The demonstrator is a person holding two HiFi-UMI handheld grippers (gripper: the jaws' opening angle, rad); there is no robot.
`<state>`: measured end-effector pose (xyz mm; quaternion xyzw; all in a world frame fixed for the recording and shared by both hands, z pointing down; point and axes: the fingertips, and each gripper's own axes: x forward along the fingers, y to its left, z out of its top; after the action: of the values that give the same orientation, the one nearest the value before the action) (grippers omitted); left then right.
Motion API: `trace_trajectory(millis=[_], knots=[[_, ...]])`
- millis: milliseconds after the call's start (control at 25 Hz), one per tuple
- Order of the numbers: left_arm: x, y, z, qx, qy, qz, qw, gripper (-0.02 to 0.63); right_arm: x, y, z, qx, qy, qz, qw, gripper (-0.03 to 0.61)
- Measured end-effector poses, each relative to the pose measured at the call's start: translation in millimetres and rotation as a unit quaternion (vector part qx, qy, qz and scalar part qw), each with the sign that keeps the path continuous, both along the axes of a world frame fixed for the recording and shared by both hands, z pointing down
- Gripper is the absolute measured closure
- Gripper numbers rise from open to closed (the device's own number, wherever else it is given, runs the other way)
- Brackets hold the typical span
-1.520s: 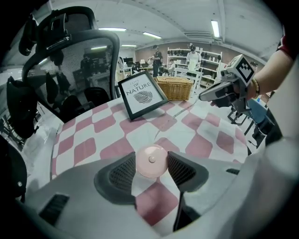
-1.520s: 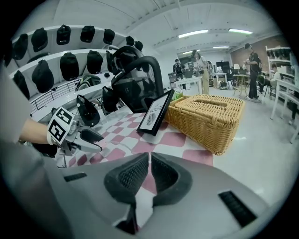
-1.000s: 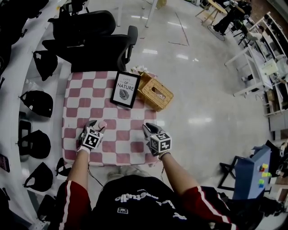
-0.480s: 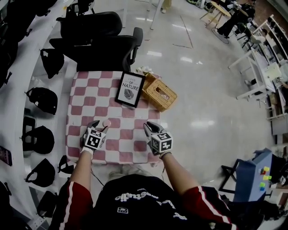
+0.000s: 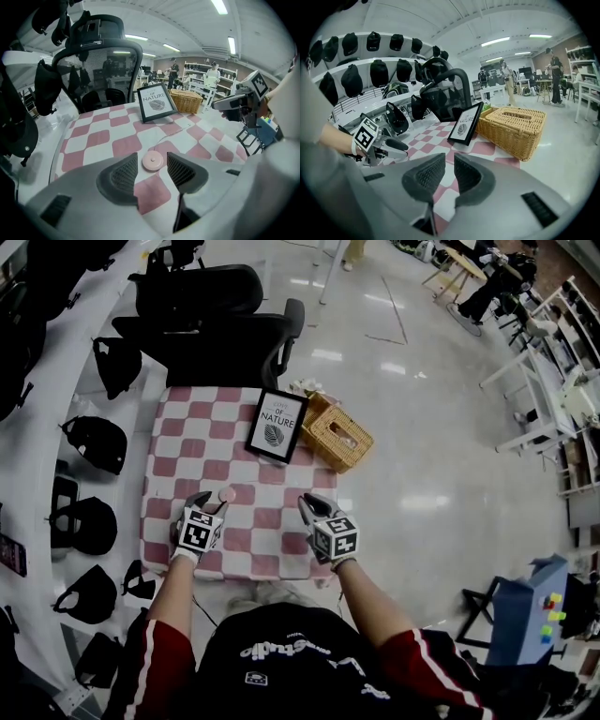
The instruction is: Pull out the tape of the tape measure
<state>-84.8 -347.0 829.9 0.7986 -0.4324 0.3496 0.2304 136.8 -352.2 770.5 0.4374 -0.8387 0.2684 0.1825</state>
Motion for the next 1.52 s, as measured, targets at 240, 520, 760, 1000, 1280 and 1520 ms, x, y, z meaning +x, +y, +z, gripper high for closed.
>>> trace_trajectory(millis=[240, 520, 760, 1000, 1280, 1520], knots=[[3.0, -3.0, -6.4, 0.017, 0.004, -0.009, 0.9998, 0.461, -2.3, -0.1, -1.6, 0.007, 0.001, -0.002, 1.0, 0.541], [2.8, -2.3, -22.2, 0.037, 0.01, -0.016, 0.9991, 0.499, -0.5, -5.0, -11.9, 0.023, 0.002, 0.001, 1.0, 0.569], [3.7, 7.1, -46.4, 0.056, 0.022, -0.018, 0.998, 0.526, -2.8, 1.1, -27.1, 0.037, 0.003, 0.004, 0.999, 0.575], [-0.5, 29.7, -80.9, 0.086, 0.038, -0.012, 0.9955, 0.543, -12.3, 24.8, -53.1, 0.059, 0.0, 0.014, 0.998, 0.575], [-3.6, 63.1, -124.1, 0.116, 0.047, 0.007, 0.9921, 0.56, -12.0, 61.1, -89.9, 0.081, -0.005, 0.041, 0.996, 0.575], [-8.7, 79.8, -161.2, 0.151, 0.066, 0.013, 0.9862, 0.56, -8.5, 83.4, -117.7, 0.105, 0.002, 0.056, 0.993, 0.575]])
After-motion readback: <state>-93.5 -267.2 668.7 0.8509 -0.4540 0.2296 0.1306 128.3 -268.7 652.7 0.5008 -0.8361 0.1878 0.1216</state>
